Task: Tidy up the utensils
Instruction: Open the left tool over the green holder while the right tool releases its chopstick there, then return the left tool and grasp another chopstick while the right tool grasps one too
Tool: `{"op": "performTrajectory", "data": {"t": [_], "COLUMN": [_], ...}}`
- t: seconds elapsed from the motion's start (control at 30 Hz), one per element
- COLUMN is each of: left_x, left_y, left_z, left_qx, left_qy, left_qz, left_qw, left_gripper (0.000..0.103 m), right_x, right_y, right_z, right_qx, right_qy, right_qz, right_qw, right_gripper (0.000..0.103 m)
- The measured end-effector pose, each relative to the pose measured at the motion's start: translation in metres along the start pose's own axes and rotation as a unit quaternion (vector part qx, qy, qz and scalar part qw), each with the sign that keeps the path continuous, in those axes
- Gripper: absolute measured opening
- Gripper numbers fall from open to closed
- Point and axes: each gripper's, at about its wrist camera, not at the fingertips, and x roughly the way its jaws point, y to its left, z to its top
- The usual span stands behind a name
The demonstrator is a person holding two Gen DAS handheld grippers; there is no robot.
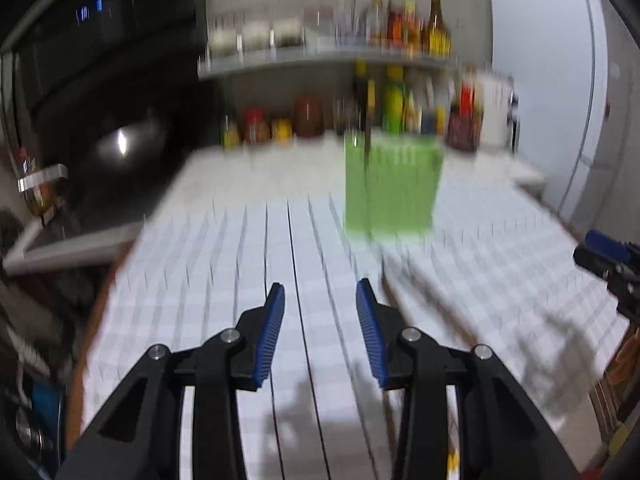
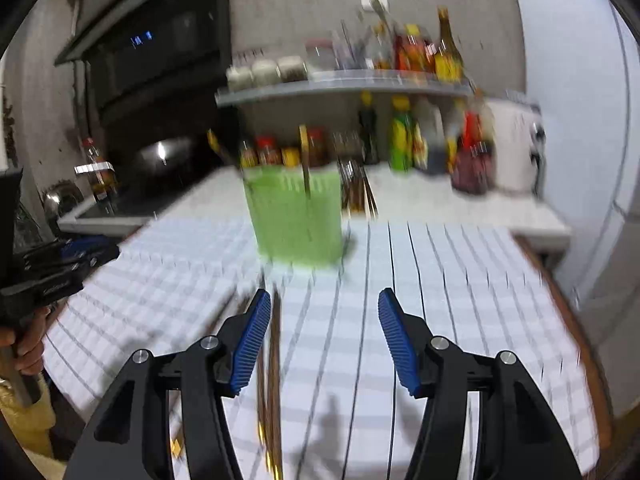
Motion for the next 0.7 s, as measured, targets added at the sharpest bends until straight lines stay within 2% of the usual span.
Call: {"op": "performTrajectory", "data": {"t": [0.13, 0.27, 0.4, 0.47, 0.6, 0.7], "left_x": [0.013, 0.014, 0.015, 0.015, 0.013, 0.015], "left_y": [-0.003, -0.007, -0.009, -0.013, -0.024, -0.032], "left_z": [-0.049, -0.080, -0.095, -0.101, -0.104, -0.101], "left_qx": [-0.007, -0.012, -0.015, -0.010, 0.010, 0.024], "left_qy": [0.057, 0.078, 0.100, 0.105, 0.112, 0.110], "left_qz": [-0.007, -0.009, -0.024, -0.034, -0.071, -0.075], "left_qw": [0.9983, 0.9968, 0.9946, 0.9938, 0.9911, 0.9908], "left_gripper": [0.036, 0.036, 0.036, 0.036, 0.036, 0.036], "right_x": [0.007, 0.010, 0.013, 0.016, 0.023, 0.028], "right_y": [0.001, 0.004, 0.010, 0.015, 0.023, 0.023], "right_z": [-0.049, -0.074, -0.086, -0.092, -0.094, -0.094], "right_qx": [0.008, 0.014, 0.011, 0.007, 0.005, 0.007], "right_qy": [0.046, 0.078, 0.104, 0.119, 0.131, 0.139], "right_qz": [0.000, -0.016, -0.010, 0.008, 0.033, 0.045], "right_qw": [0.999, 0.997, 0.994, 0.993, 0.991, 0.989], "right_gripper": [0.056, 0.055, 0.046, 0.030, 0.028, 0.028]}}
